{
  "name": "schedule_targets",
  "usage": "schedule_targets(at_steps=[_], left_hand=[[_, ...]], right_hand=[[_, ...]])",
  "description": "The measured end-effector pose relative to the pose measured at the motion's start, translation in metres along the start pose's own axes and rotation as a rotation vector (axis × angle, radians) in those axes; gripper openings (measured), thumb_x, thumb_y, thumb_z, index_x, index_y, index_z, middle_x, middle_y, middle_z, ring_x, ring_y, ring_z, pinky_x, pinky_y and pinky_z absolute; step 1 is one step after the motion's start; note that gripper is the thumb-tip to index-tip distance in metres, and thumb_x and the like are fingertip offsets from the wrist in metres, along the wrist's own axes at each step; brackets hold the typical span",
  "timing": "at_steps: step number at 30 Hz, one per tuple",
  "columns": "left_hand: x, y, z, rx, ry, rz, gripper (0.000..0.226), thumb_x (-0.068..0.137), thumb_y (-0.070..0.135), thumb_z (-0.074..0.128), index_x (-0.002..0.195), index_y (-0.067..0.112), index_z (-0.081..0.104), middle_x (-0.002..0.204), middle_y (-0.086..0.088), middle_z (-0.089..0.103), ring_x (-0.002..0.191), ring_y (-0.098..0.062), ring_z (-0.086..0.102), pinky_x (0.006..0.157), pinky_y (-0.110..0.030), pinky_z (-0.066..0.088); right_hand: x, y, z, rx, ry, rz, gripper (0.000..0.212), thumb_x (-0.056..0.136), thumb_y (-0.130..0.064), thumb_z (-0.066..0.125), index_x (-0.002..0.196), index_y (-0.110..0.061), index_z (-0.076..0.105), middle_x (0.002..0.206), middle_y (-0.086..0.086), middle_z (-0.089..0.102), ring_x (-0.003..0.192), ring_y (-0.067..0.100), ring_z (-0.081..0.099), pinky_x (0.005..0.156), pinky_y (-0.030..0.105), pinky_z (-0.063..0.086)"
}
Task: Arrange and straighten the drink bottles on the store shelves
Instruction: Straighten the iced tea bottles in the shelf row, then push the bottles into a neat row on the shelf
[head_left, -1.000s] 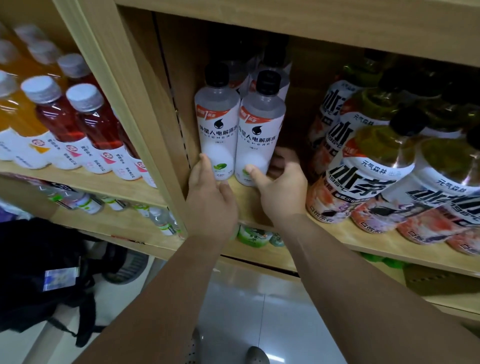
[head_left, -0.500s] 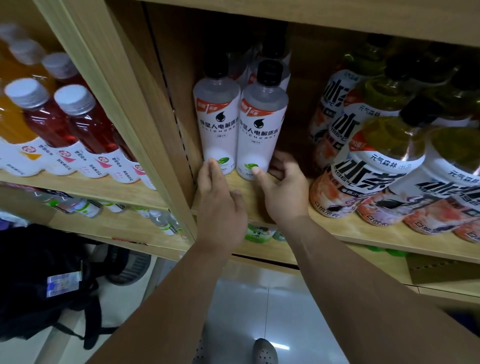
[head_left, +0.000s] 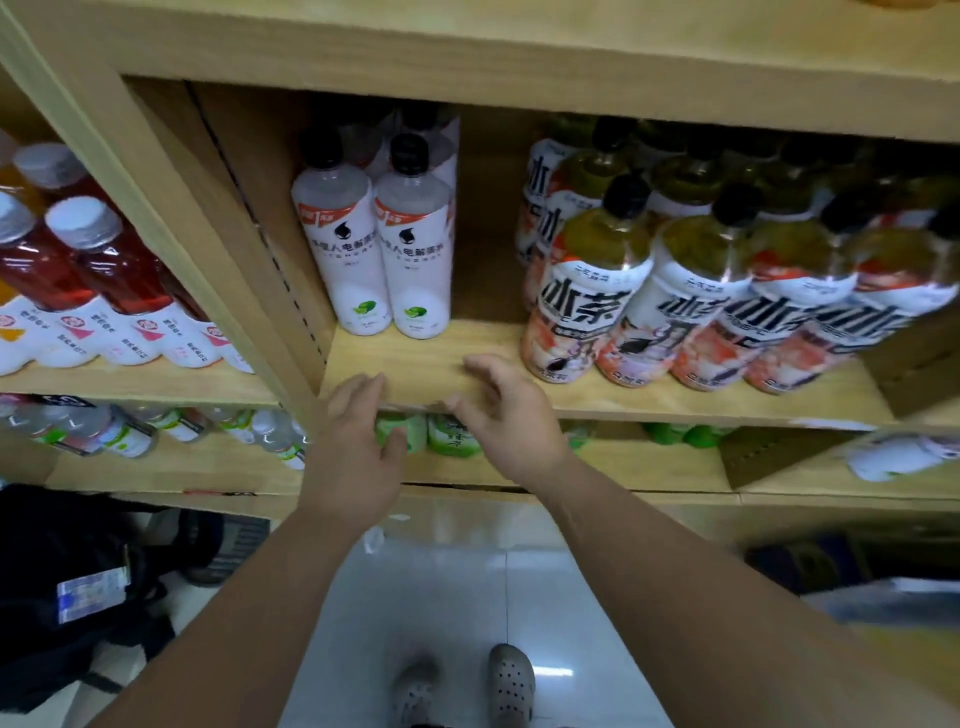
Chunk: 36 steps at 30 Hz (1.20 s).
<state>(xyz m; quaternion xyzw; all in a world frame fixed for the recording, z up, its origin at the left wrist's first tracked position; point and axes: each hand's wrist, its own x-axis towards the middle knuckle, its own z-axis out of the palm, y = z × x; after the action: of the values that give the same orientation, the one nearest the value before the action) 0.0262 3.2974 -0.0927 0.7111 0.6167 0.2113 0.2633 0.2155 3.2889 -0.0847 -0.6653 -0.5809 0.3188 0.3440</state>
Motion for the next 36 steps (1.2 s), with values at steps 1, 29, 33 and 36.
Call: schedule_targets(at_steps=[1,29,33,36], left_hand=[[-0.005,0.000,0.000,0.036,-0.026,0.022,0.060,0.095,0.019,0.067,0.151,0.010,0.045,0.158,-0.010,0.040,0.145,-0.026,0.035,0.118,-0.037,0.030],[-0.149,0.374,0.289,0.263,-0.590,0.626,0.070,0.088,0.051,0.069,0.148,0.020,0.047,0.149,-0.005,0.044,0.135,-0.028,0.046,0.112,-0.040,0.041],[-0.159,0.416,0.329,0.309,-0.628,0.602,0.071,0.089,0.053,0.068,0.149,0.023,0.045,0.149,-0.004,0.043,0.135,-0.027,0.046,0.112,-0.041,0.041],[-0.150,0.436,0.359,0.376,-0.639,0.586,0.073,0.089,0.054,0.068,0.151,0.023,0.043,0.150,-0.003,0.043,0.136,-0.026,0.045,0.112,-0.039,0.041]], right_hand=[[-0.014,0.002,-0.010,-0.048,-0.012,-0.002,0.049,0.091,-0.034,0.075,0.134,-0.016,0.062,0.134,0.000,0.061,0.122,0.012,0.057,0.107,0.031,0.047],[-0.353,0.245,-0.390,-0.333,0.377,0.781,0.063,0.088,-0.058,0.071,0.142,-0.029,0.055,0.153,0.002,0.044,0.138,0.028,0.043,0.112,0.042,0.043],[-0.357,0.274,-0.440,-0.320,0.346,0.780,0.065,0.089,-0.058,0.069,0.145,-0.030,0.051,0.156,0.001,0.041,0.141,0.026,0.041,0.113,0.041,0.041],[-0.342,0.302,-0.464,-0.280,0.335,0.747,0.065,0.089,-0.058,0.070,0.145,-0.030,0.052,0.153,-0.001,0.044,0.138,0.025,0.043,0.111,0.039,0.042]])
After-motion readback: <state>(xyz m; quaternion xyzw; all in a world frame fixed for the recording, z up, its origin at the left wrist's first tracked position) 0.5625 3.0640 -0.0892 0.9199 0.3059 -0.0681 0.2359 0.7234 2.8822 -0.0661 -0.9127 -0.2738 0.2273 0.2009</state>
